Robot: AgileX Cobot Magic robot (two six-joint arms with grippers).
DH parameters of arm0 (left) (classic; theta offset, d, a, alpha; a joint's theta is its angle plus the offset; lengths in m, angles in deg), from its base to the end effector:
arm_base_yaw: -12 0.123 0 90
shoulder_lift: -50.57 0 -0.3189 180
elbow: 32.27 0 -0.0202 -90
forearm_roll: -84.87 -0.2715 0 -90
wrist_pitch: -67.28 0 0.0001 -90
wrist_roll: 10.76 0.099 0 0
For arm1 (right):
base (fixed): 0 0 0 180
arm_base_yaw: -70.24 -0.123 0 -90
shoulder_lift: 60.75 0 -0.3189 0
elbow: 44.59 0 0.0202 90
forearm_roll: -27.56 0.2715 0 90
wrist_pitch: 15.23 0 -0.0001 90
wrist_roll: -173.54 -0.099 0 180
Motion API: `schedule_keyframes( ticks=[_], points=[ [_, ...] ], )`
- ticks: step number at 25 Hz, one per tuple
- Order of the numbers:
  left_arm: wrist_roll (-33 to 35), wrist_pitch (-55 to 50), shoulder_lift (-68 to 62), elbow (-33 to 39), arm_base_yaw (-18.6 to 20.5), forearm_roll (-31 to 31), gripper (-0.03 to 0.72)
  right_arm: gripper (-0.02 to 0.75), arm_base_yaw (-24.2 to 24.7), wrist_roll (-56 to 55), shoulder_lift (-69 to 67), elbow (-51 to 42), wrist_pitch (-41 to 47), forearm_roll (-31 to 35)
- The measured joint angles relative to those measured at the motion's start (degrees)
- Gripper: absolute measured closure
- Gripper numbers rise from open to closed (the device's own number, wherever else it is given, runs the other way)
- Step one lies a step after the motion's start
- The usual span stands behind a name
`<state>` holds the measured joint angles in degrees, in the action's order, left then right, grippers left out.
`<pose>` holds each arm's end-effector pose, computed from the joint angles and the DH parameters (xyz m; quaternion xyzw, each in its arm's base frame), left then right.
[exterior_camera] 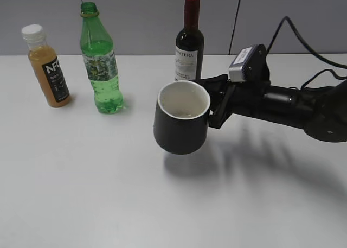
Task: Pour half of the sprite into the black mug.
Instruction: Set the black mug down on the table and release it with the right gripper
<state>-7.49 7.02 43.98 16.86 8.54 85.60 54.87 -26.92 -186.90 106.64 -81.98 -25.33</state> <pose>-0.0149 -0.0002 0.2858 0.0500 0.8465 -0.0072 0.5300 0.3547 0.1727 0.1309 -0.3881 0.6408 0.3486 0.5632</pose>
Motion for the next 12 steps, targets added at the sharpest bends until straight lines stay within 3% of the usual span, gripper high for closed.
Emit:
schedule_keyframes(
  ticks=[7, 12],
  points=[
    [0.0, 0.0, 0.0, 0.0, 0.0, 0.0, 0.452, 0.706, -6.33, -0.17, -4.88, 4.83, 0.01, 0.38],
    [0.0, 0.0, 0.0, 0.0, 0.0, 0.0, 0.452, 0.706, -8.22, -0.28, -7.74, 7.26, -0.05, 0.72]
  ],
)
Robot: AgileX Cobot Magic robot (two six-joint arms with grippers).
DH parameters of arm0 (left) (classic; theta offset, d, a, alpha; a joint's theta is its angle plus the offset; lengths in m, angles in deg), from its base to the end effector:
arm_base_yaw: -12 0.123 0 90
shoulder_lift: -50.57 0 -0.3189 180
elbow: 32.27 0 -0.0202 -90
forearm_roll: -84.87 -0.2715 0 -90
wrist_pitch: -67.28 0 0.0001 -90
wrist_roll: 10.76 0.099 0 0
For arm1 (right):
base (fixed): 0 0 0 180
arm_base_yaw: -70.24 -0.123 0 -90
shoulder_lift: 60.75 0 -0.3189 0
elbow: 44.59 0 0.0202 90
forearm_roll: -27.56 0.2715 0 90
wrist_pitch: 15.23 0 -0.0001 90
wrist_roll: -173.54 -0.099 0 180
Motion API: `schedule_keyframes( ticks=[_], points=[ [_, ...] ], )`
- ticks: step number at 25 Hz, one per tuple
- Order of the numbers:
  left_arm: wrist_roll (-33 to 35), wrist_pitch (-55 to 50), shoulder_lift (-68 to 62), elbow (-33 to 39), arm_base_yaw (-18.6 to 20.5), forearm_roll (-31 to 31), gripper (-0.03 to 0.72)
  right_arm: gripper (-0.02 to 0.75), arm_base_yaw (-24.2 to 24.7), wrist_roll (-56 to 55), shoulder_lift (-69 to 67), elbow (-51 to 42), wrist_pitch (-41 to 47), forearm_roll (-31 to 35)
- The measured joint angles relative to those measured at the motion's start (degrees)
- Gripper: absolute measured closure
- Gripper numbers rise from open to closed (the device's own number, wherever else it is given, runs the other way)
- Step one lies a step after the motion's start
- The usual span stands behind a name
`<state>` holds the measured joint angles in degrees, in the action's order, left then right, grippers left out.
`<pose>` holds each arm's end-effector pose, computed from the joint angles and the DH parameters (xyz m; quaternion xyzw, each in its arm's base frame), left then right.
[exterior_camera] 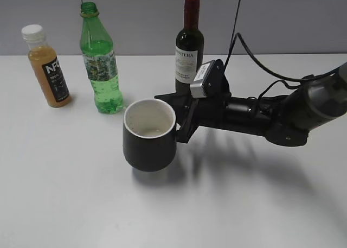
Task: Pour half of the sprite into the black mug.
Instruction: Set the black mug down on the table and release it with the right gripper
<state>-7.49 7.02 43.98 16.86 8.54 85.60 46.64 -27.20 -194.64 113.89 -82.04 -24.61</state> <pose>-0.0149 -0.0002 0.2858 0.0500 0.8465 -0.0072 0.5300 0.3556 0.2338 0.1020 -0.4257 0.6168 0.3892 0.5355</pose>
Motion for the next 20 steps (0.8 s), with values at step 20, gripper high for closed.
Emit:
schedule_keyframes(
  ticks=[20],
  points=[
    [0.0, 0.0, 0.0, 0.0, 0.0, 0.0, 0.452, 0.706, -2.99, -0.06, -7.17, 7.0, 4.88, 2.0]
  ],
)
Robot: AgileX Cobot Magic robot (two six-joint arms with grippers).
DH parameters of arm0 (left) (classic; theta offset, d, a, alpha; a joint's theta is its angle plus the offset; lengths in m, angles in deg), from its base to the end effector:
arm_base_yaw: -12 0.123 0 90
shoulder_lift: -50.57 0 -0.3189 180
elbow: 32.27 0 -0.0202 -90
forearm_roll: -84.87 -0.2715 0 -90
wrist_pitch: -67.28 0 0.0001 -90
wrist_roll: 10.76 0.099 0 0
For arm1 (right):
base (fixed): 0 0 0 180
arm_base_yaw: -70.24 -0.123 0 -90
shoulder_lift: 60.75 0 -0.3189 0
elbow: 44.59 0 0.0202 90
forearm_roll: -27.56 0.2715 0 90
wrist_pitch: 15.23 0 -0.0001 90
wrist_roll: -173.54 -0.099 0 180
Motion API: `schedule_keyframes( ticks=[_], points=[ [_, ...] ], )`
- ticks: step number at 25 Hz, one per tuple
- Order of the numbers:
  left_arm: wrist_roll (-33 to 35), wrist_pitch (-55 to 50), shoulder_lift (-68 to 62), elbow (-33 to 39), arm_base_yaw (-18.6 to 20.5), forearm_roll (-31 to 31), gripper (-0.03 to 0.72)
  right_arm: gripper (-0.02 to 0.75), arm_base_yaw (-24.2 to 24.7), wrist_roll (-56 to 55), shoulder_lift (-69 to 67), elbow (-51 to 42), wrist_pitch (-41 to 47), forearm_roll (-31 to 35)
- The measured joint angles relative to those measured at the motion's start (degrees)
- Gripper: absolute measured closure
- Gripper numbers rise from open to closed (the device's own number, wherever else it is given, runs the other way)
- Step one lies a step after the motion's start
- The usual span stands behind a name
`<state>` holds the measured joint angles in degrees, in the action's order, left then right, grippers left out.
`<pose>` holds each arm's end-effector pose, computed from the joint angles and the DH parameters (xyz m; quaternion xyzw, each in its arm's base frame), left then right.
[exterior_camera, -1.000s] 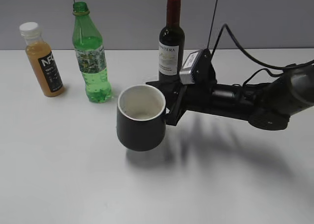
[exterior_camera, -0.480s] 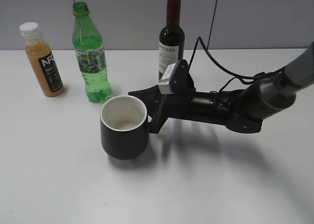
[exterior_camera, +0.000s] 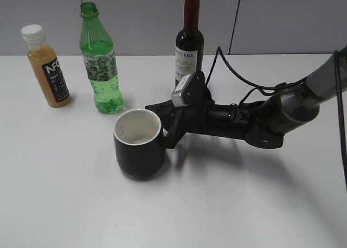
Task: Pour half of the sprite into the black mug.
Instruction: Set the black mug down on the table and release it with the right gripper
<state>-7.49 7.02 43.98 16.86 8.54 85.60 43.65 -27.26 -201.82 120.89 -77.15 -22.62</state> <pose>-0.0149 -0.0002 0.2858 0.0500 0.8465 -0.0072 0.5300 0.3714 0.2609 0.0651 -0.4344 0.6394 0.3738 0.5125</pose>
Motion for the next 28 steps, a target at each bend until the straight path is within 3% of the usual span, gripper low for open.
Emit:
schedule_keyframes(
  ticks=[10, 15, 17, 28],
  points=[
    [0.0, 0.0, 0.0, 0.0, 0.0, 0.0, 0.452, 0.689, 0.0, 0.0, 0.0, 0.05, 2.46, 0.63],
    [0.0, 0.0, 0.0, 0.0, 0.0, 0.0, 0.452, 0.512, 0.0, -0.48, 0.0, 0.09, 1.06, 1.81],
    [0.0, 0.0, 0.0, 0.0, 0.0, 0.0, 0.452, 0.481, 0.0, -0.55, 0.0, 0.09, 0.88, 1.9],
    [0.0, 0.0, 0.0, 0.0, 0.0, 0.0, 0.452, 0.458, 4.57, -0.67, 4.22, -4.74, 0.93, -0.36]
  ],
)
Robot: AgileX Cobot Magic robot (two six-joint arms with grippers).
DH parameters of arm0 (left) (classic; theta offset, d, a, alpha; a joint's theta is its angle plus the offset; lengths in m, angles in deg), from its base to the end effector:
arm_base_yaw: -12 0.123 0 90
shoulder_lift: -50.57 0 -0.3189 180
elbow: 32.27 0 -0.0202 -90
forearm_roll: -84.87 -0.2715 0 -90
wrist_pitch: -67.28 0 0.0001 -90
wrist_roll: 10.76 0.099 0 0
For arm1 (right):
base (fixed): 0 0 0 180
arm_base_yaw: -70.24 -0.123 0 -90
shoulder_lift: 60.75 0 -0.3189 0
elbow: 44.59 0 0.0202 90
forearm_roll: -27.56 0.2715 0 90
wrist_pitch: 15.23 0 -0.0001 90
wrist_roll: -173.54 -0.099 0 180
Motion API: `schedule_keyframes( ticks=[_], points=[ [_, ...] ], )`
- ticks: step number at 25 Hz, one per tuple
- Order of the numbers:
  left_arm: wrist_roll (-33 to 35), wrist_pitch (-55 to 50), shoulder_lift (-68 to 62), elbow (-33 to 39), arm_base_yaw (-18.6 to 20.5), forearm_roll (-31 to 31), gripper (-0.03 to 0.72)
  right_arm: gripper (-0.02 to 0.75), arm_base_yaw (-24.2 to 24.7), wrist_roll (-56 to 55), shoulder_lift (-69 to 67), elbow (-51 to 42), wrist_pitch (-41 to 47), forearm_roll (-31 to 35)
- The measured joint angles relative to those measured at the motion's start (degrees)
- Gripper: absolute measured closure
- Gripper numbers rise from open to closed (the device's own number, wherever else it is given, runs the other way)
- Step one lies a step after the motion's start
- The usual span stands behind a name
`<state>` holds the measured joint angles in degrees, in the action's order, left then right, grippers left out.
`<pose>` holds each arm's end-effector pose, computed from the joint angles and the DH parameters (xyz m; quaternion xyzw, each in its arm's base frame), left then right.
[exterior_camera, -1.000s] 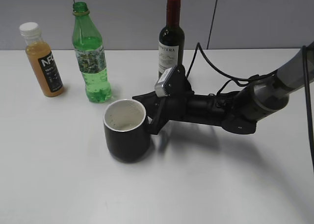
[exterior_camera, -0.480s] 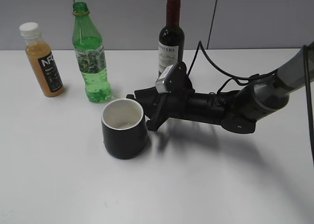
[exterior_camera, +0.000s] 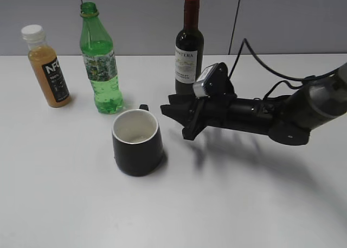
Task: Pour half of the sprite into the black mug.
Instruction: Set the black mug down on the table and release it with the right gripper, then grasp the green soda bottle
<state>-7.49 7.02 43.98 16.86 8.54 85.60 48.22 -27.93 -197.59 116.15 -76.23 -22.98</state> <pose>-0.0149 -0.0002 0.2858 0.0500 0.8465 -0.0072 0.5300 0.3744 0.2235 0.0794 -0.4079 0.6653 0.3523 0.5166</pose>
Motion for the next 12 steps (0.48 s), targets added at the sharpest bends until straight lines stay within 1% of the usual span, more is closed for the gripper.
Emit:
schedule_keyframes(
  ticks=[4, 6, 9, 12],
  points=[
    [0.0, 0.0, 0.0, 0.0, 0.0, 0.0, 0.452, 0.453, 3.79, 0.0, 4.78, -4.28, 0.07, -0.02],
    [0.0, 0.0, 0.0, 0.0, 0.0, 0.0, 0.452, 0.419, 5.55, 0.0, 7.59, -5.88, 1.06, -0.07],
    [0.0, 0.0, 0.0, 0.0, 0.0, 0.0, 0.452, 0.309, 7.26, 0.0, 12.2, -7.04, 6.78, -0.07],
    [0.0, 0.0, 0.0, 0.0, 0.0, 0.0, 0.452, 0.204, 7.64, 0.0, 17.14, -7.22, 16.84, 1.51]
  ],
)
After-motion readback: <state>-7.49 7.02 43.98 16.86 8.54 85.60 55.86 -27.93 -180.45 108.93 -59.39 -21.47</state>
